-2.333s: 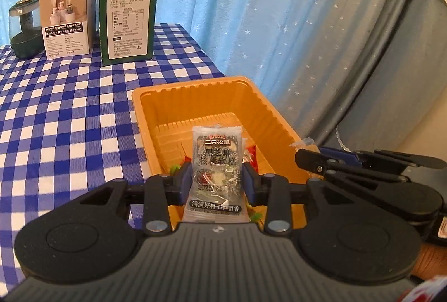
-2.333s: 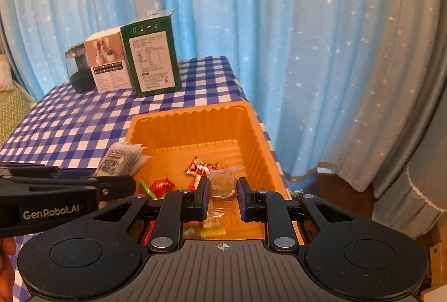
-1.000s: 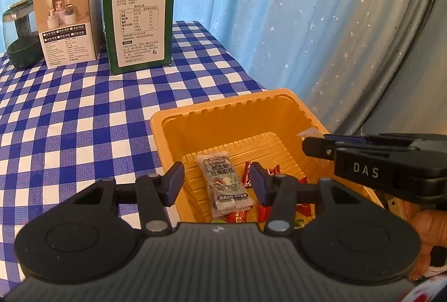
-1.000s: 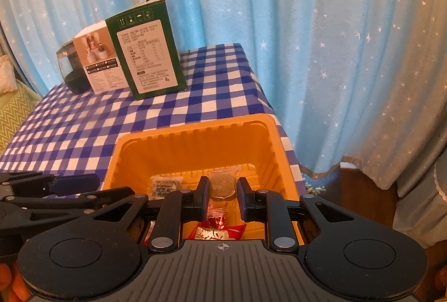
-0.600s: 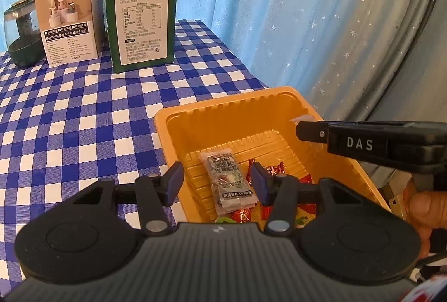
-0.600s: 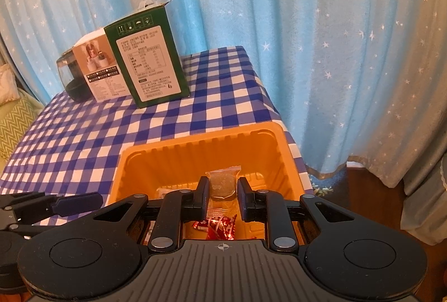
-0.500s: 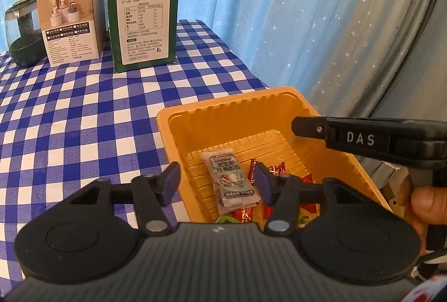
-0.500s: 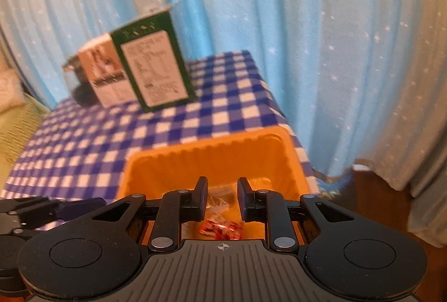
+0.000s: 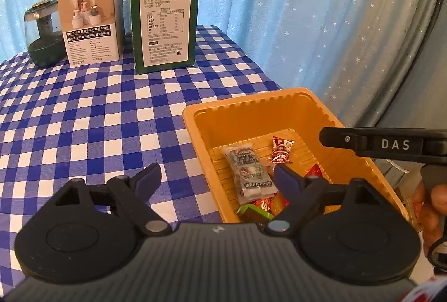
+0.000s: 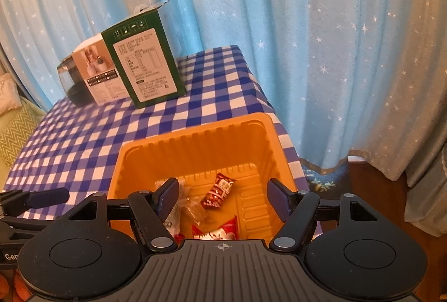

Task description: Organize snacks

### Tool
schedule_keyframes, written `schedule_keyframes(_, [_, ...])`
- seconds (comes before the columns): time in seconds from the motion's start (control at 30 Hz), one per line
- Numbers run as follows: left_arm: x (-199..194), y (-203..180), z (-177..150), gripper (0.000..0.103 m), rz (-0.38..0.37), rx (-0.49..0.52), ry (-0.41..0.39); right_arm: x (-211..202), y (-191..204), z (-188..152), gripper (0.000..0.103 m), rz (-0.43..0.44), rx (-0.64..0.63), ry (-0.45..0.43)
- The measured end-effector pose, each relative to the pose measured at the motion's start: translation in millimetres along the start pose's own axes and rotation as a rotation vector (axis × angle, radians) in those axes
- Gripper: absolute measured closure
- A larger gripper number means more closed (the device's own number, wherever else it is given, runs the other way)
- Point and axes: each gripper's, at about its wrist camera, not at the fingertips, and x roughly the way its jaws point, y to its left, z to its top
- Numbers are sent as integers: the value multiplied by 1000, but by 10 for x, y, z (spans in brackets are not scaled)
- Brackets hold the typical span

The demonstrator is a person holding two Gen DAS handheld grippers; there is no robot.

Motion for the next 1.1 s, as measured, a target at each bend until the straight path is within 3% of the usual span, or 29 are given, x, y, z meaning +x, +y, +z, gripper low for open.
schedule_keyframes(0.37, [-373, -51, -91, 0, 28, 27, -11, -403, 105, -70, 33, -31, -32, 9])
schedule_keyframes(0.8, [-1028, -100, -316, 0, 44, -2, -69, -1051, 317, -380, 33, -60, -23, 1])
schedule_keyframes(1.1, [-1484, -201, -627, 0, 47, -7, -67, -1468, 488, -689, 32, -66, -7, 0])
